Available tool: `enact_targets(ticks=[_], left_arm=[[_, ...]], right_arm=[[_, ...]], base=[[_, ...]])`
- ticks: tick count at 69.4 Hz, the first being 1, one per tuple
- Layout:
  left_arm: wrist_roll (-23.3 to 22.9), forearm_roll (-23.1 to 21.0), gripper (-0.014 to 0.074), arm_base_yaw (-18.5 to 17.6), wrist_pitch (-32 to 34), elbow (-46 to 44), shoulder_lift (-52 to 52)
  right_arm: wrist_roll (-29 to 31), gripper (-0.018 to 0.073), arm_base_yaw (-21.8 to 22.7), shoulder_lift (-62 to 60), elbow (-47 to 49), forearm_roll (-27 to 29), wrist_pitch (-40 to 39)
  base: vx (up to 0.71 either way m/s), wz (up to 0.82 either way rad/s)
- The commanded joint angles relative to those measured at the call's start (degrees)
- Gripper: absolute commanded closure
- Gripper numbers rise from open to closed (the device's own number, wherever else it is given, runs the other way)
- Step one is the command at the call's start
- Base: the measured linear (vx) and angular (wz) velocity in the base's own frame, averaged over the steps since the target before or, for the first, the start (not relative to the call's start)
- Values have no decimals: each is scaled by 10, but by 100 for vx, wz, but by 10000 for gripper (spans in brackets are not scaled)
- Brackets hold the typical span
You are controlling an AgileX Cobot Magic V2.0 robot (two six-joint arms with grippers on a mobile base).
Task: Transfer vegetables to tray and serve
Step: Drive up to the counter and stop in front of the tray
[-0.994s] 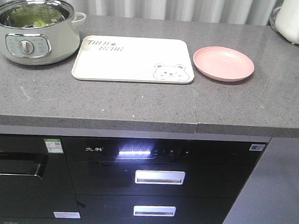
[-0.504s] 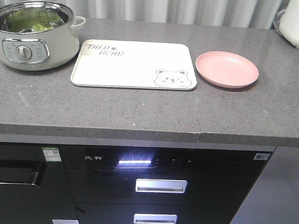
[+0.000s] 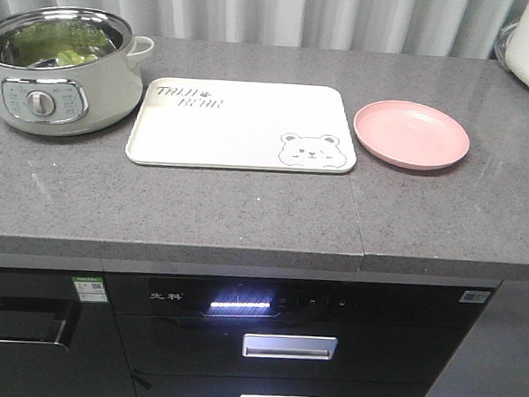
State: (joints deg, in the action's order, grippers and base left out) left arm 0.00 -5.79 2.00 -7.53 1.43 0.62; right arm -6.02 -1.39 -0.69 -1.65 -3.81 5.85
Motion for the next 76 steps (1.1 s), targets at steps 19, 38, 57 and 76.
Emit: enact_targets(ticks=[19, 38, 57, 76], left_arm=[[0, -4, 603, 2, 42, 6, 3], [0, -4, 603, 2, 42, 6, 3], [0, -4, 603, 2, 42, 6, 3], [0, -4, 603, 2, 42, 6, 3]], right_arm=[[0, 564, 3, -1, -4, -4, -45], [0, 564, 3, -1, -4, -4, -45], [0, 564, 3, -1, -4, -4, -45], [0, 564, 3, -1, -4, -4, -45]], base=[[6, 2], [7, 2], [7, 2], [6, 2]])
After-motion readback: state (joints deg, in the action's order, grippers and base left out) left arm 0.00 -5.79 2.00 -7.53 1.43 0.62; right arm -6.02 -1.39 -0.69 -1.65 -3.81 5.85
